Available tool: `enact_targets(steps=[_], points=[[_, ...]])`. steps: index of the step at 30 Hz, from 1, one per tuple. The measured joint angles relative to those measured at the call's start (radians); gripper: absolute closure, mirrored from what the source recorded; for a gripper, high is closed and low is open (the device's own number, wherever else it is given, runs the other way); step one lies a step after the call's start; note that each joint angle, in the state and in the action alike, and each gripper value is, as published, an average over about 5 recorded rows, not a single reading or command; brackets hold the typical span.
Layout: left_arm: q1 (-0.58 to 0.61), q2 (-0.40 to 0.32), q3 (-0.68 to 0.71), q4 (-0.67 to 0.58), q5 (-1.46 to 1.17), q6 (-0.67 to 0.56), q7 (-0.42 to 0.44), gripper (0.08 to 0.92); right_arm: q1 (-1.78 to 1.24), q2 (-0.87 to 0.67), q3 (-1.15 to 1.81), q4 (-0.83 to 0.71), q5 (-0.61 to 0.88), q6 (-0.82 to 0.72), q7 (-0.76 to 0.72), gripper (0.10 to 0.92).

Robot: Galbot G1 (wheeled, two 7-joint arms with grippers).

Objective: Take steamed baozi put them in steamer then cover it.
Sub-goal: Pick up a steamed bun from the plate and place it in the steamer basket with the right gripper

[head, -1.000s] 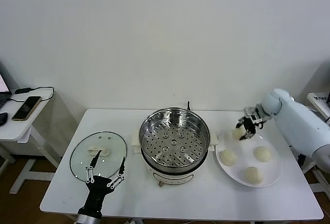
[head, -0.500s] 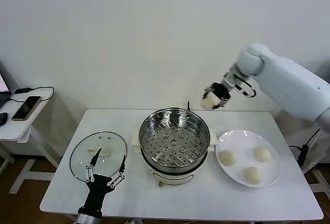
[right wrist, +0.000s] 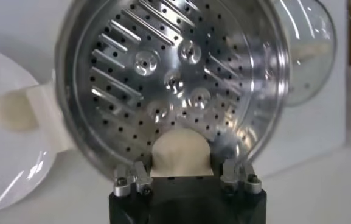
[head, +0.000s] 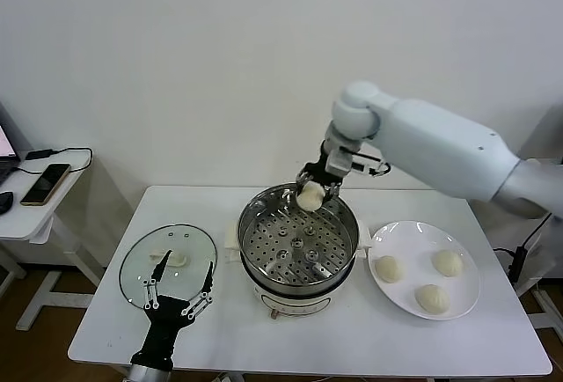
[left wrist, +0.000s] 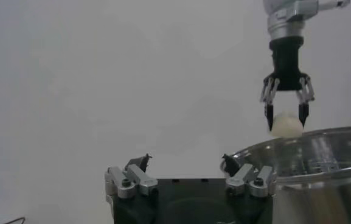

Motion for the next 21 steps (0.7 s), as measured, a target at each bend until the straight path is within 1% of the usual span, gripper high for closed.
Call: enact_targets(steps=[9, 12, 15, 17, 21], points=[[-0.001, 0.001, -0.003, -0.006, -0.001, -0.003, -0.002, 0.177, -0.068, 0.078, 0.017, -0.06, -0.094, 0.028, 0.009, 0.362], [-0.002, 0.002, -0.005, -0.007, -0.001, -0.004, -0.003, 0.177, -0.084, 0.093, 0.027, -0.071, -0.125, 0.033, 0.016, 0.349], [-0.002, 0.002, -0.006, -0.009, -0.001, -0.006, -0.005, 0.177, -0.093, 0.101, 0.034, -0.076, -0.148, 0.035, 0.021, 0.312], [-0.001, 0.002, -0.007, -0.011, -0.001, -0.006, -0.006, 0.177, -0.095, 0.102, 0.039, -0.076, -0.156, 0.034, 0.021, 0.268], [-0.001, 0.002, -0.007, -0.013, -0.001, -0.006, -0.007, 0.177, -0.092, 0.092, 0.043, -0.066, -0.15, 0.022, 0.011, 0.209]])
